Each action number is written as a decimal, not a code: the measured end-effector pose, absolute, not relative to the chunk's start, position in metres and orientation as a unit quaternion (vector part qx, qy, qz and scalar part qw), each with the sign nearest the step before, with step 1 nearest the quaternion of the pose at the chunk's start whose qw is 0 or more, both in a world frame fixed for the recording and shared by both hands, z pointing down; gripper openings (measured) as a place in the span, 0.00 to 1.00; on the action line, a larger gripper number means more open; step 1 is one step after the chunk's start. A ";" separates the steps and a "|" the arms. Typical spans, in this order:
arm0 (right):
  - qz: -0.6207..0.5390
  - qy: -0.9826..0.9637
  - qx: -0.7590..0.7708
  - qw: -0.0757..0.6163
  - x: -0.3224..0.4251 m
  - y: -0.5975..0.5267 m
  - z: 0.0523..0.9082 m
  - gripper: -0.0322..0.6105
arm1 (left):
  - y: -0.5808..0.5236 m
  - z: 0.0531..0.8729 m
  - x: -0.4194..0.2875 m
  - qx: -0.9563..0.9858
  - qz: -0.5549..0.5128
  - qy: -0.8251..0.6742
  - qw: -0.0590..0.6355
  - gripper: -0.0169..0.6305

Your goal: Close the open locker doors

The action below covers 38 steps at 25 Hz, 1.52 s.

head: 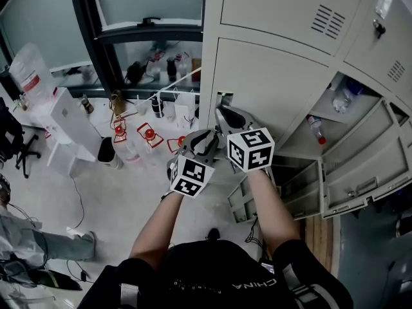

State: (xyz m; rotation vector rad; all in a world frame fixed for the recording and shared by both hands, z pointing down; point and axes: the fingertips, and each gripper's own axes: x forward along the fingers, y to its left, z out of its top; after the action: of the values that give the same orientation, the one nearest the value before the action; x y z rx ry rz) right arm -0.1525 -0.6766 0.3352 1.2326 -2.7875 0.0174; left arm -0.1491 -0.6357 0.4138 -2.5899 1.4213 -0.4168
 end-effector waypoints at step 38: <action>0.005 -0.902 0.432 0.027 -0.100 -0.675 0.342 0.13 | -0.659 0.404 -0.131 -0.834 -0.168 0.514 0.107 0.10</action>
State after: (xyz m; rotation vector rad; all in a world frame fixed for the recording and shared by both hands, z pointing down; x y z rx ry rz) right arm -0.1001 -0.6746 0.3416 1.3334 -2.7848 0.0148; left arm -0.1306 -0.6595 0.4038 -2.4556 1.5141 -0.4941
